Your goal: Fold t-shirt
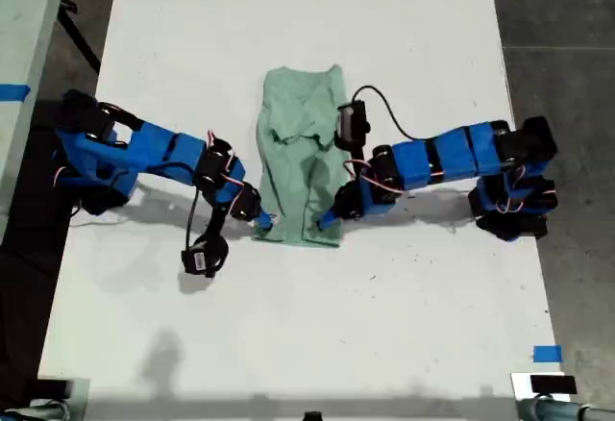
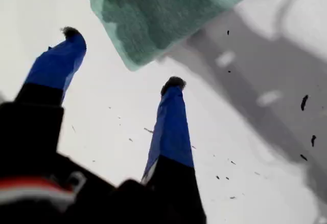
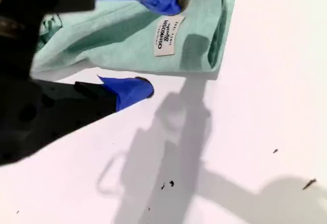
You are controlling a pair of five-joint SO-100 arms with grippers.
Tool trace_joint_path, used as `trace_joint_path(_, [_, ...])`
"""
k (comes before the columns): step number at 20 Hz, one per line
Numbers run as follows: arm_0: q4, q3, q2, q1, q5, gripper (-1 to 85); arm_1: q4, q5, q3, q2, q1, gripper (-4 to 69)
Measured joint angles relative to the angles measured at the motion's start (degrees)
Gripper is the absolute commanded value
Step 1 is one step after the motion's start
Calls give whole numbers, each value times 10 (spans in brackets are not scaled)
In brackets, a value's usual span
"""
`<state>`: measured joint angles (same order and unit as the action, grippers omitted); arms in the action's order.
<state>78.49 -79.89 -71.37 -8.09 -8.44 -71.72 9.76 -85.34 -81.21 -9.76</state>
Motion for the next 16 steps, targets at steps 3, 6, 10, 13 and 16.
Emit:
trace_joint_path(3, [0,56,72,1,0,272,24,3,20,62,0,331])
trace_joint_path(6, [2,114,145,9,0,244,28,3,64,134,0,279])
trace_joint_path(10, [24,181,211,22,13,21,22,-6,157,223,-1,20])
trace_joint_path(13, [44,221,243,33,16,0,-3,-9,210,253,-1,-11])
trace_joint_path(16, [54,238,250,33,15,0,-6,-8,214,254,-1,-11])
